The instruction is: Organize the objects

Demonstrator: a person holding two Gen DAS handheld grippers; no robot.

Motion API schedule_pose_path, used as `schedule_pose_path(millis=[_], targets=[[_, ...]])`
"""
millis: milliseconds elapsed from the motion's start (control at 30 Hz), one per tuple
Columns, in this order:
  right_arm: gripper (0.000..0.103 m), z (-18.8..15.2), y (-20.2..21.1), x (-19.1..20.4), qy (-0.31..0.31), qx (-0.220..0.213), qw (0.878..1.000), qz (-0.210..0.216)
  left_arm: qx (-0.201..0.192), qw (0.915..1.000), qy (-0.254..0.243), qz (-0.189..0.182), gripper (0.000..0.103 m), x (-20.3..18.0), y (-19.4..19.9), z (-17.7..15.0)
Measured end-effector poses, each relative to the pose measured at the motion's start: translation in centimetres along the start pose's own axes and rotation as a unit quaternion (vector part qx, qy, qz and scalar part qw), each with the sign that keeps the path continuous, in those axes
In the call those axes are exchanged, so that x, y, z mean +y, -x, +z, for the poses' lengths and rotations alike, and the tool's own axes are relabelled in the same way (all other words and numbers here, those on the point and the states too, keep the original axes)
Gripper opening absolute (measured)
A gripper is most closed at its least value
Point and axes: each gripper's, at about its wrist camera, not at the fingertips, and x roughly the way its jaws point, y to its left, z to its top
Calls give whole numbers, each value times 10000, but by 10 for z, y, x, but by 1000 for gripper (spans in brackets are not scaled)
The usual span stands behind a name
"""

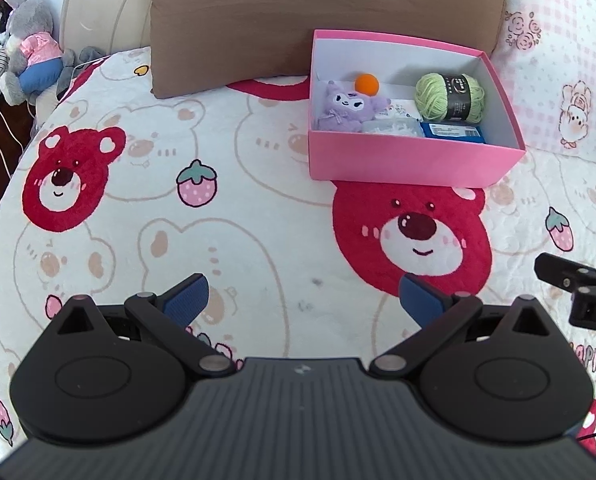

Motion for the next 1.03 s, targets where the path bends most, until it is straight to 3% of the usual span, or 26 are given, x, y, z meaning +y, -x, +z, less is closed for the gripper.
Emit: schedule_pose_path(millis=[533, 1033], targets=[[103, -3, 2, 4, 113, 90, 9997, -197, 323, 9995, -20, -42, 103, -1, -7, -1], [103, -4, 3, 4, 229, 81, 9991, -357, 357, 9993, -79, -51, 103, 0, -6, -2]])
